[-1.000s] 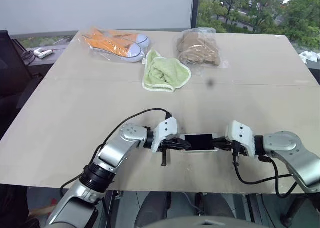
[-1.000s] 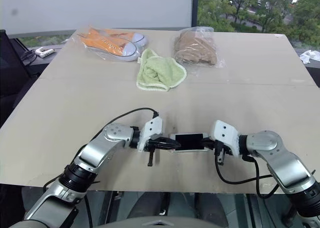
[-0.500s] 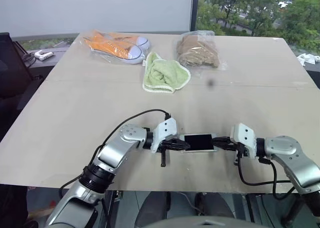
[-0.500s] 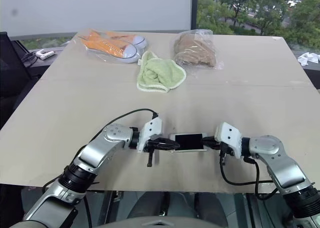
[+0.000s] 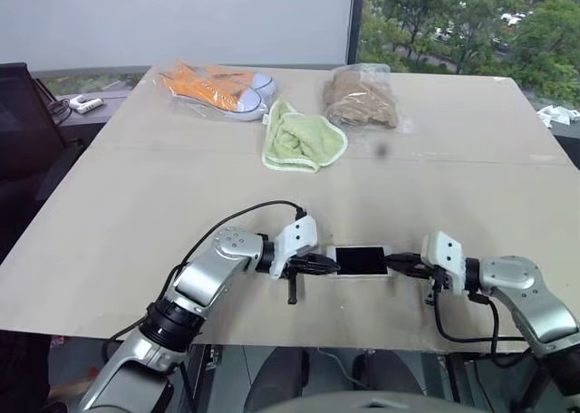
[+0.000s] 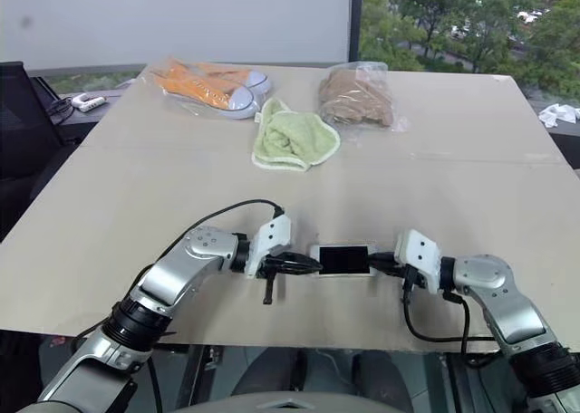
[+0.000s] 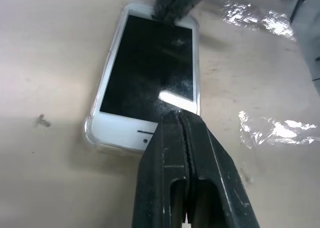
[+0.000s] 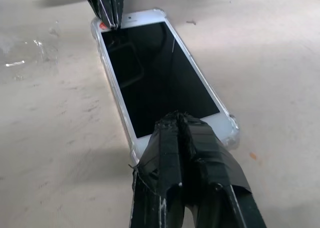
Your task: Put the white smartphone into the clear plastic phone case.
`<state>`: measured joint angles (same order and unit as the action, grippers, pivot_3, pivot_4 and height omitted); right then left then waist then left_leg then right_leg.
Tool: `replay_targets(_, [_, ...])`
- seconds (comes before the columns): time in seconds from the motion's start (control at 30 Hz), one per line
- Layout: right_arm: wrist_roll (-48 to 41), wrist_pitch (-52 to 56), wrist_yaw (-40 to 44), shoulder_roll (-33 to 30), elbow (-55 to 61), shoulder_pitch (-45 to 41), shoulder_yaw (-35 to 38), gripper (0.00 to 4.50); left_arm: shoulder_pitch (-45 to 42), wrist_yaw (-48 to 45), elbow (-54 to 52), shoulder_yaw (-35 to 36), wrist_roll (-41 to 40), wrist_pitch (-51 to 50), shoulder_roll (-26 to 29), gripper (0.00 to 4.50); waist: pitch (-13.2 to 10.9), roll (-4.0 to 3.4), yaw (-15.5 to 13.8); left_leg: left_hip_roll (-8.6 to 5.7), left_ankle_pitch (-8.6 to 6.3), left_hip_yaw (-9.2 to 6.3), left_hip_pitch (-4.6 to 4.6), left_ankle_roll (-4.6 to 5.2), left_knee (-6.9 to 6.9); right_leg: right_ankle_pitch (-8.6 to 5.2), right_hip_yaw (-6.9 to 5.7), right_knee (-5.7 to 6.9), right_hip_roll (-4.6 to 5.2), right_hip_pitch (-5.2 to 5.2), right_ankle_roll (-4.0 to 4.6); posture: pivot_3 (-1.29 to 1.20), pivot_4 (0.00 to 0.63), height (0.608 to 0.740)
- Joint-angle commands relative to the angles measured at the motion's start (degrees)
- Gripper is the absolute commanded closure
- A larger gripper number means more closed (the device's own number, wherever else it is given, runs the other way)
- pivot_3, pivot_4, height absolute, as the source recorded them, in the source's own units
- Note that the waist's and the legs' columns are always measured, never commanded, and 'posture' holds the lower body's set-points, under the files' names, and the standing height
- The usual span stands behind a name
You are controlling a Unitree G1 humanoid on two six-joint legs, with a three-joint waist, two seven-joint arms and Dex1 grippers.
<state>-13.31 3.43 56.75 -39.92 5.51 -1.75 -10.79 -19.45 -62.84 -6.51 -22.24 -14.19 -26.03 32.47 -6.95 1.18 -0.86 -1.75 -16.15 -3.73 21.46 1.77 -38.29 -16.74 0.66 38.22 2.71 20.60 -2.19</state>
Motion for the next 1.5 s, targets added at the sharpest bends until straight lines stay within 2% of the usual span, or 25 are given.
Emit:
replay_targets(0.03, [5.4, 3.2, -0.2, -0.9, -7.9, 2.8, -3.6, 4.47, 0.4, 0.5, -0.8, 0.7, 0.7, -0.5, 0.9, 4.5, 0.0, -0.01, 0.0, 0.01, 0.0, 0.0, 0.0, 0.0, 0.01, 0.0, 0.0, -0.02, 0.0, 0.0, 0.0, 0.0, 0.15, 0.74])
replay_targets(0.23, [2.7, 6.3, -3.0, 2.5, -7.8, 0.5, -1.2, 4.47, 0.6, 0.5, -1.0, 0.8, 0.6, -0.6, 1.1, 4.5, 0.1, -0.04, 0.2, 0.04, 0.0, 0.0, 0.03, 0.0, 0.07, 0.01, 0.04, -0.2, 0.0, -0.01, 0.02, 0.0, 0.15, 0.74])
replay_targets(0.57, [5.6, 9.6, -5.9, 2.7, -9.3, -0.7, -2.5, 4.47, 0.5, 0.8, -1.0, 0.9, 0.6, -0.5, 1.2, 4.5, 0.1, -0.06, 0.2, 0.07, -0.01, 0.0, 0.03, 0.01, 0.11, -0.12, 0.06, -0.23, 0.02, -0.01, 0.26, 0.0, 0.15, 0.74])
replay_targets(0.87, [5.5, 18.1, -6.7, 2.2, -5.4, -1.9, -4.2, 4.47, 0.6, 1.2, -0.9, 1.0, 0.5, -0.4, 1.0, 4.5, 0.1, -0.07, 0.2, 0.12, -0.01, 0.01, 0.04, 0.01, 0.14, -0.12, 0.07, -0.26, 0.03, 0.0, 0.3, 0.0, 0.15, 0.74])
replay_targets(1.1, [-1.2, 18.9, -5.2, 3.3, 1.2, -0.8, 0.1, 4.47, 0.5, 2.9, -2.1, 4.1, -2.6, -0.6, -1.3, 4.5, 0.0, -0.07, 0.2, 0.15, -0.01, 0.01, 0.12, 0.02, 0.17, -0.12, 0.07, -0.33, 0.03, 0.05, 0.31, 0.0, 0.15, 0.74])
replay_targets(1.2, [-4.6, 18.5, -3.0, 2.5, 4.8, 0.7, 2.8, 3.57, 0.2, 3.7, -5.0, 8.5, -7.7, -4.8, -2.3, 4.5, -0.3, -0.36, 0.1, 0.14, -0.02, 0.02, 0.4, 0.04, 0.17, -0.12, 0.06, -0.36, 0.05, 0.28, 0.29, 0.0, 0.15, 0.74])
replay_targets(1.27, [-6.0, 18.5, -2.5, 2.3, 5.8, 1.2, 3.9, 2.7, 0.5, 3.6, -6.1, 9.5, -9.0, -5.9, -2.1, 3.98, -0.3, -0.41, 0.1, 0.14, -0.02, 0.02, 0.6, 0.04, 0.27, 0.01, 0.03, -0.34, 0.04, 0.56, 0.06, 0.0, 0.15, 0.74])
replay_targets(1.33, [-8.7, 18.9, -2.4, 2.4, 7.9, 1.5, 6.3, 1.74, 1.1, 3.9, -7.5, 11.1, -9.8, -6.0, -1.7, 3.19, -0.4, -0.45, 0.2, 0.12, -0.02, 0.03, 0.75, 0.03, 0.38, 0.02, 0.02, -0.35, 0.04, 0.76, 0.05, 0.0, 0.15, 0.74])
replay_targets(1.43, [-13.8, 21.1, -0.6, 0.8, 12.2, 3.1, 10.0, 0.24, 2.7, 4.1, -10.6, 14.9, -11.6, -6.8, 0.6, 1.67, -0.6, -0.61, 0.2, 0.08, 0.01, 0.03, 1.16, -0.01, 0.37, 0.04, 0.02, -0.34, 0.03, 1.15, 0.03, 0.0, 0.15, 0.74])
replay_targets(1.47, [-15.1, 21.8, -0.1, -0.1, 13.3, 3.9, 11.3, 0.0, 3.5, 4.0, -11.5, 16.2, -12.0, -6.9, 1.8, 1.25, -0.9, -0.69, 0.2, 0.07, 0.0, 0.03, 1.17, -0.01, 0.35, 0.04, 0.02, -0.35, 0.04, 1.14, 0.02, 0.0, 0.15, 0.74])
replay_targets(1.5, [-16.0, 22.1, 0.6, -1.2, 13.9, 4.9, 12.7, 0.0, 4.8, 3.8, -12.3, 17.7, -12.1, -6.7, 3.5, 0.67, -1.1, -0.8, 0.1, 0.06, 0.0, 0.03, 1.21, 0.0, 0.35, 0.04, 0.02, -0.35, 0.05, 1.14, 0.02, 0.0, 0.15, 0.74])
